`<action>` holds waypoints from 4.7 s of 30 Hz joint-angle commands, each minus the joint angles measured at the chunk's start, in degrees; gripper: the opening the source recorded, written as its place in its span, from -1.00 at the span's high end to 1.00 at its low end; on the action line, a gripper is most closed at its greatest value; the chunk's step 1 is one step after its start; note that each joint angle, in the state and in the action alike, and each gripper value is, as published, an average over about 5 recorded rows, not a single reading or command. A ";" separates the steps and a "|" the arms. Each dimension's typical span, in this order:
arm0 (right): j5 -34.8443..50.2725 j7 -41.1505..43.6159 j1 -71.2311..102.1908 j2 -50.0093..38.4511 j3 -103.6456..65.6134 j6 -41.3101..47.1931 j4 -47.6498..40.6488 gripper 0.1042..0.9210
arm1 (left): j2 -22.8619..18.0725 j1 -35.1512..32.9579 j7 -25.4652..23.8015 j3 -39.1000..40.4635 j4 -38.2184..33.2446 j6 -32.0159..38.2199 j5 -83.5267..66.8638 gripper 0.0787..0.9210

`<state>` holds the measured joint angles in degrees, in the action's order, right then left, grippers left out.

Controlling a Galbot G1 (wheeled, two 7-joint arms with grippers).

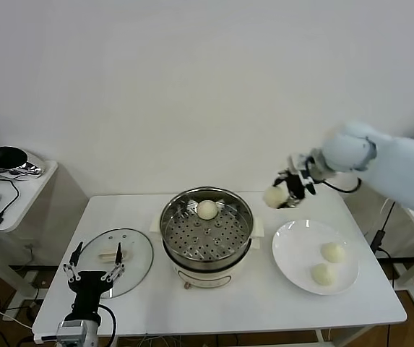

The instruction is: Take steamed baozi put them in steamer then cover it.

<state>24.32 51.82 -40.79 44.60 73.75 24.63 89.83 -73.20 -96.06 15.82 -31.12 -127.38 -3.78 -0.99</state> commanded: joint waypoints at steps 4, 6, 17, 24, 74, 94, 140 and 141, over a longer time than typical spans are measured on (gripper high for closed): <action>11.26 -7.65 -1.65 17.84 4.30 7.95 -1.57 -0.28 | -0.01 -0.10 0.06 -0.63 -0.24 0.04 0.46 -0.77; 11.34 -8.51 1.00 21.14 3.86 8.68 -4.32 -0.28 | -0.15 -0.15 0.09 -1.03 -0.49 0.06 0.60 -0.77; 9.70 -10.05 9.49 30.94 3.38 10.48 -13.58 -0.28 | -1.00 -0.35 0.17 -1.70 -0.57 1.17 1.41 -0.77; 7.46 -10.50 13.40 33.79 2.23 10.40 -17.64 -0.28 | -1.41 -0.39 0.21 -1.71 -0.96 1.26 1.41 -0.77; -16.57 14.44 11.46 -23.59 -1.23 -8.40 7.69 -0.76 | -0.83 -1.51 0.24 0.77 -2.84 1.07 3.31 -0.77; -34.02 10.48 46.94 -26.77 -28.08 -15.36 0.93 -0.76 | -2.27 -2.49 0.48 1.53 -2.44 1.25 5.35 -0.77; -33.91 5.94 49.69 -16.77 -29.23 -12.31 -8.18 -0.13 | -2.40 -2.33 0.52 1.19 -2.45 1.44 5.12 -0.77; -33.74 6.21 49.45 -16.93 -29.32 -12.38 -8.05 -0.13 | -2.38 -2.33 0.52 1.18 -2.47 1.44 5.11 -0.77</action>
<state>-9.37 57.84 8.60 27.42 44.49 12.19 82.04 -75.59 -98.36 16.34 -29.95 -129.82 -2.34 4.12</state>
